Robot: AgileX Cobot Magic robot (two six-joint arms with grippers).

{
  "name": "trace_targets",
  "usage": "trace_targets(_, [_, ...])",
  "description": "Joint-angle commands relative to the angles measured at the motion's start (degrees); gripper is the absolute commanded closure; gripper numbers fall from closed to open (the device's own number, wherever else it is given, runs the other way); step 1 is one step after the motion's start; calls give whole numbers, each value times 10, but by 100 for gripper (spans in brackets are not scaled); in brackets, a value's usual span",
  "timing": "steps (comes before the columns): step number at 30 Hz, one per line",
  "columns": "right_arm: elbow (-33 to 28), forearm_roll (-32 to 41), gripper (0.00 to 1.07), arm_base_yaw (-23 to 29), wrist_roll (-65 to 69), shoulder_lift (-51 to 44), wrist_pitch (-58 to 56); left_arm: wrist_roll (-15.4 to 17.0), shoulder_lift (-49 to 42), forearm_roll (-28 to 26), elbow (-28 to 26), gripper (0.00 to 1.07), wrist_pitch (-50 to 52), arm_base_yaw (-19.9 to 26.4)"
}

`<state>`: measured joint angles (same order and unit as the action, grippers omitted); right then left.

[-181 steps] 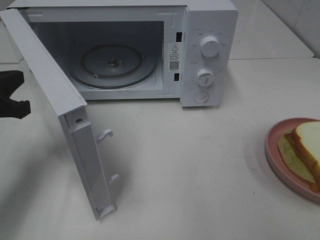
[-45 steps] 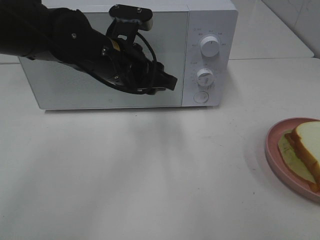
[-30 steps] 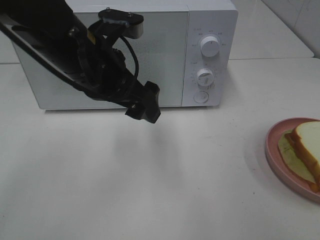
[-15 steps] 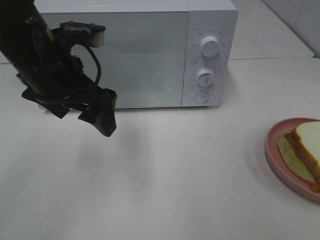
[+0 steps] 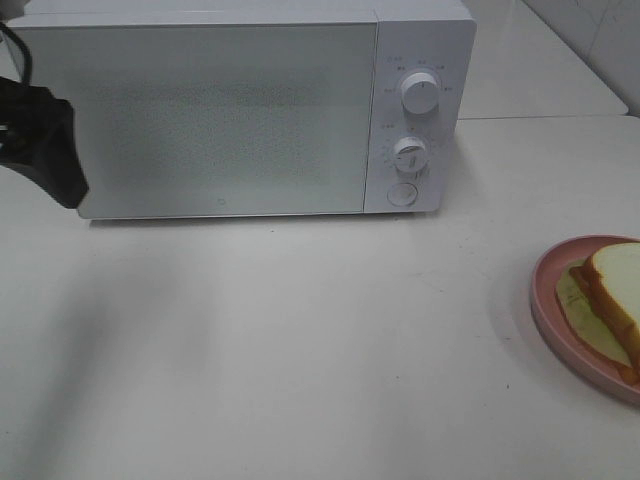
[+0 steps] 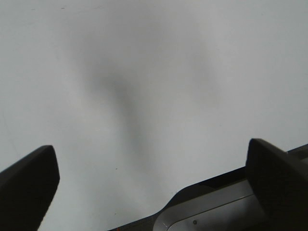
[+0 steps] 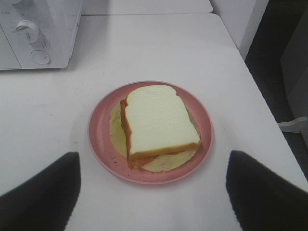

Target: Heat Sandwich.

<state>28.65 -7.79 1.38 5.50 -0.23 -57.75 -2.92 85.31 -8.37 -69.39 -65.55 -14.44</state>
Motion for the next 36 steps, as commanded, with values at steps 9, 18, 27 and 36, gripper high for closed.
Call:
trace_targets(9, [-1, 1, 32, -5, -6, -15, 7, 5, -57, 30, 1, 8, -57, 68])
trace_targets(18, [-1, 1, 32, -5, -6, -15, 7, 5, -127, 30, 81, 8, -58, 89])
trace_targets(27, [-1, 1, 32, -5, -6, -15, 7, 15, -233, 60, 173, 8, -52, 89])
trace_targets(36, [-1, 1, 32, -5, -6, -15, 7, 14, -357, 60, 237, 8, -26, 89])
